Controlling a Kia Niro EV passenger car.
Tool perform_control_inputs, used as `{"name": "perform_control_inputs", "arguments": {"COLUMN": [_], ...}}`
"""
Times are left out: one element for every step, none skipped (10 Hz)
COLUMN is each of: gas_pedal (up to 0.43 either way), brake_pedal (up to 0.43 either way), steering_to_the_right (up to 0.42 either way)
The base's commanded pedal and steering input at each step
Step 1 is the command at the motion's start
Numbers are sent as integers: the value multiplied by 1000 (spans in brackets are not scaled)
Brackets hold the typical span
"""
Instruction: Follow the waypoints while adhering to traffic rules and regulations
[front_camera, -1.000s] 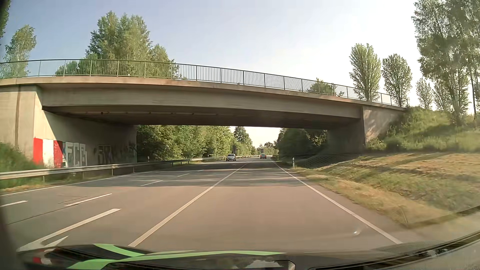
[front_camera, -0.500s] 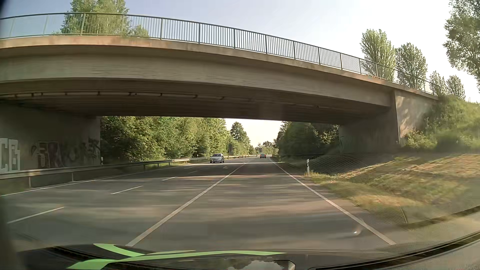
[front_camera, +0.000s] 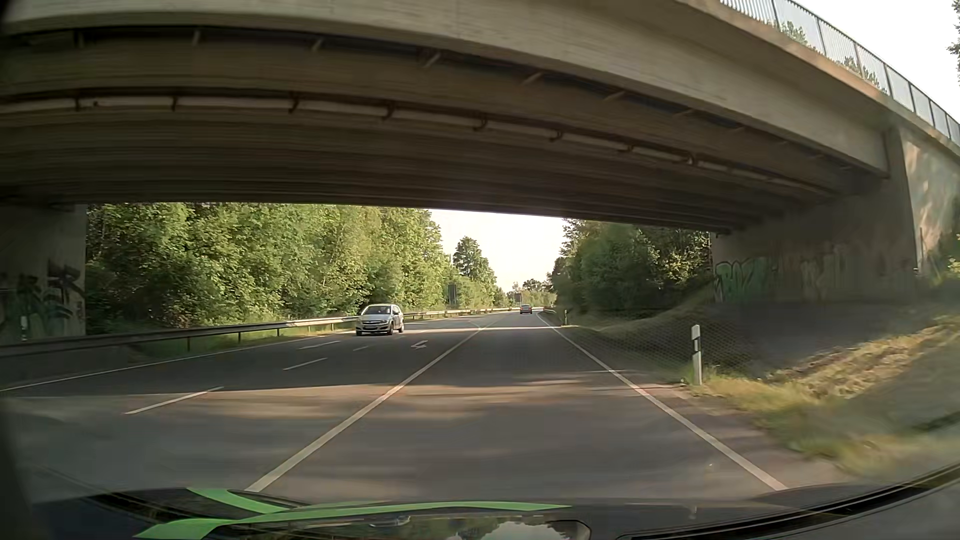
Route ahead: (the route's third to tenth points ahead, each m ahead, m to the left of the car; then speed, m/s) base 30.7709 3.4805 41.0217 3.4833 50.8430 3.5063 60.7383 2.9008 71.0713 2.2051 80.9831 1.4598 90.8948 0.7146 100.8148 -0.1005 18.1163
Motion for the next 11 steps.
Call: {"name": "perform_control_inputs", "arguments": {"gas_pedal": [0, 0, 0, 0, 0, 0, 0, 0, 67, 130, 177], "brake_pedal": [0, 0, 0, 0, 0, 0, 0, 0, 0, 0, 0], "steering_to_the_right": [1, 1, 1, 1, 1, 1, 1, 1, 1, 1, 1]}}
